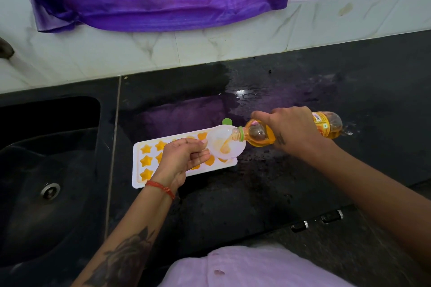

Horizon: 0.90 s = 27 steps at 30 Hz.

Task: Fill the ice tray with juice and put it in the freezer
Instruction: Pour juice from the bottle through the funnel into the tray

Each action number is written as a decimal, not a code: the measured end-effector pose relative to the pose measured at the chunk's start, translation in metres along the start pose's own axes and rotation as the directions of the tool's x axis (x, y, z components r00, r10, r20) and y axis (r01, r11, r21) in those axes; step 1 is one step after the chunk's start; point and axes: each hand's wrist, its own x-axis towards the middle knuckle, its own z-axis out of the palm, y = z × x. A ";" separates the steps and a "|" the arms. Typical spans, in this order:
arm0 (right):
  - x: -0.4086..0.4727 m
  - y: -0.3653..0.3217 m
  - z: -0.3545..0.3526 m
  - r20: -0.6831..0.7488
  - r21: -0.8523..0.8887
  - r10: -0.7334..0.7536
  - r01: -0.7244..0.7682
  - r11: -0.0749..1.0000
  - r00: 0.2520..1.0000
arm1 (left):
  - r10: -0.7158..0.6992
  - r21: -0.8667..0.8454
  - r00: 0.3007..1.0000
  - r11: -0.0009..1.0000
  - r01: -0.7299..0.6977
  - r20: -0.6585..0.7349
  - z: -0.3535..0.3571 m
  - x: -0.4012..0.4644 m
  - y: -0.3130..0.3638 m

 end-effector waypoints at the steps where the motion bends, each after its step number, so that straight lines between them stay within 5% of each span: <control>1: 0.000 0.000 -0.001 -0.001 0.003 0.003 -0.003 1.000 1.000 | 0.001 0.000 1.000 1.000 -0.001 -0.003 0.000 0.000 0.000; 17: 0.010 0.007 -0.014 0.078 0.327 0.106 -0.126 0.936 0.991 | -0.005 -0.048 0.999 0.999 0.003 -0.034 -0.003 -0.005 0.001; 27: 0.057 -0.007 -0.034 0.056 0.737 0.169 -0.155 0.658 0.984 | 0.016 -0.080 0.999 0.997 -0.018 -0.032 -0.036 0.012 0.027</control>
